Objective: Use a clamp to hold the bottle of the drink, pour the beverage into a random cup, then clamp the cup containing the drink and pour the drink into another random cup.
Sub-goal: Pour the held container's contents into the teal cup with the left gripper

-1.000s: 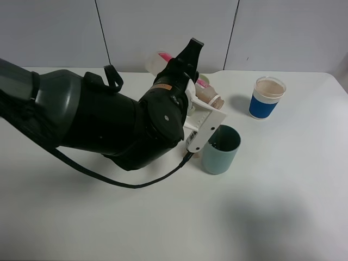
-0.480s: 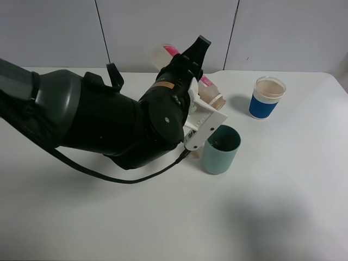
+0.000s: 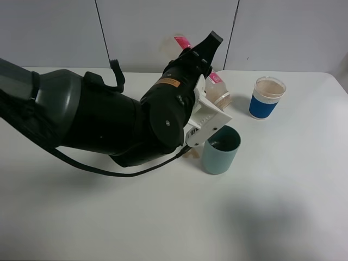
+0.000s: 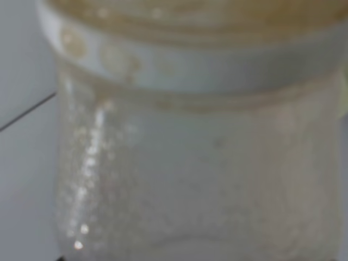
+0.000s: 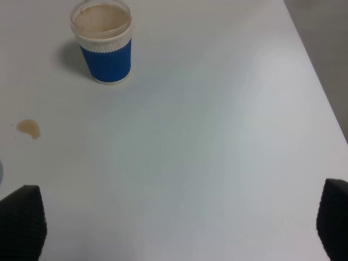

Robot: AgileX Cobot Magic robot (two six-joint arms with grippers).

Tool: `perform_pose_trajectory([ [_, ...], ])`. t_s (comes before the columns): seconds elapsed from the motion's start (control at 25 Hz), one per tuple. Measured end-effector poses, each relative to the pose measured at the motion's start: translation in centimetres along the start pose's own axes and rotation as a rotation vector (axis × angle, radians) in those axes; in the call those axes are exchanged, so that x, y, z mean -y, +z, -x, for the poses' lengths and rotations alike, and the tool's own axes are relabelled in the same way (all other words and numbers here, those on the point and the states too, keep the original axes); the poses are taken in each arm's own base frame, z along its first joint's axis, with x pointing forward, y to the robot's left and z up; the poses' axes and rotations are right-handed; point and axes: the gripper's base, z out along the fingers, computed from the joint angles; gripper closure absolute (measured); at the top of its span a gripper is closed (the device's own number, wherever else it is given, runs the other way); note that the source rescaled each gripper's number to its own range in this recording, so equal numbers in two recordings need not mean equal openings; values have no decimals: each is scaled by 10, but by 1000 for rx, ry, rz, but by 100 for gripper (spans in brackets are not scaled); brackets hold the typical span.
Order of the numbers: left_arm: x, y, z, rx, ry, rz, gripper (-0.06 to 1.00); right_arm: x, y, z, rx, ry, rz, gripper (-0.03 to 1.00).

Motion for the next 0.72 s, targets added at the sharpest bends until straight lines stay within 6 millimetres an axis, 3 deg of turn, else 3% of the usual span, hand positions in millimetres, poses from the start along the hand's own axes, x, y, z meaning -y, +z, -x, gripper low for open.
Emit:
perform_pose_trajectory([
  [0.72,-14,-1,6,54,118,159,93,0,0,0,0,0,0,-3],
])
